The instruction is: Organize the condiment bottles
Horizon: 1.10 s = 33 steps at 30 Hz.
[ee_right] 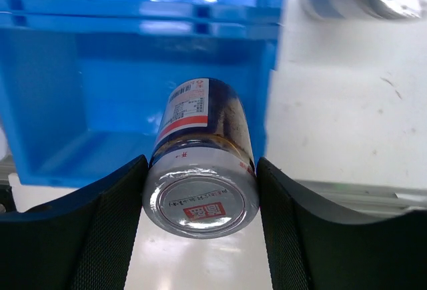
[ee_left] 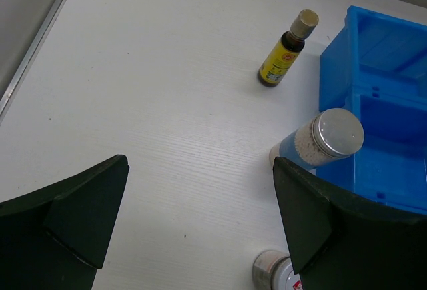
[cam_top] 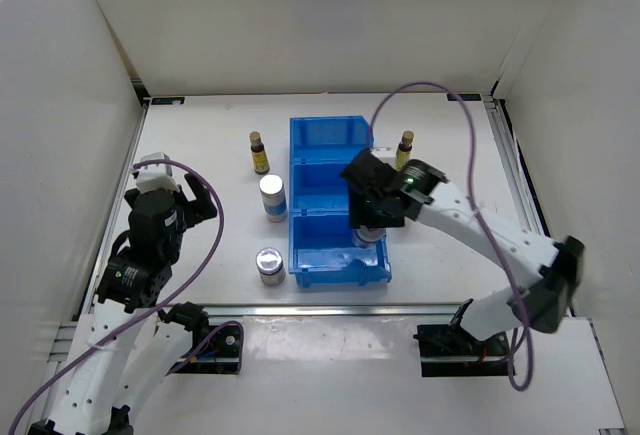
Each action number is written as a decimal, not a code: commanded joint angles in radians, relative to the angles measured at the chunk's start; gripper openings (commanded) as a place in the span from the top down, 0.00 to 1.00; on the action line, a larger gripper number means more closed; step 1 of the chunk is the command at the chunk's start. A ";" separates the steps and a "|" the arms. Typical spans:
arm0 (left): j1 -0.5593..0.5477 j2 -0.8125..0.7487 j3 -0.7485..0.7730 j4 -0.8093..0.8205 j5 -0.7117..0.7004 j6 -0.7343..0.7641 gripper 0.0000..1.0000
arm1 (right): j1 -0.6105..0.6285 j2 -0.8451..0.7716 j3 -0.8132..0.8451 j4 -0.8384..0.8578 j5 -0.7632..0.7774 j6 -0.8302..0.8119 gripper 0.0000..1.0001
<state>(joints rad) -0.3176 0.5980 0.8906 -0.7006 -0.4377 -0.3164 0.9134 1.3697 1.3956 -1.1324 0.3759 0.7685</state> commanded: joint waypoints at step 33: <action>-0.005 0.075 0.011 -0.031 0.296 -0.113 0.00 | -0.079 0.246 -0.069 0.174 -0.160 0.090 0.00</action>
<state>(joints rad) -0.3176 0.6327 0.8738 -0.7010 -0.3096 -0.3698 0.7841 1.7069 1.3376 -0.9730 0.1310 0.8143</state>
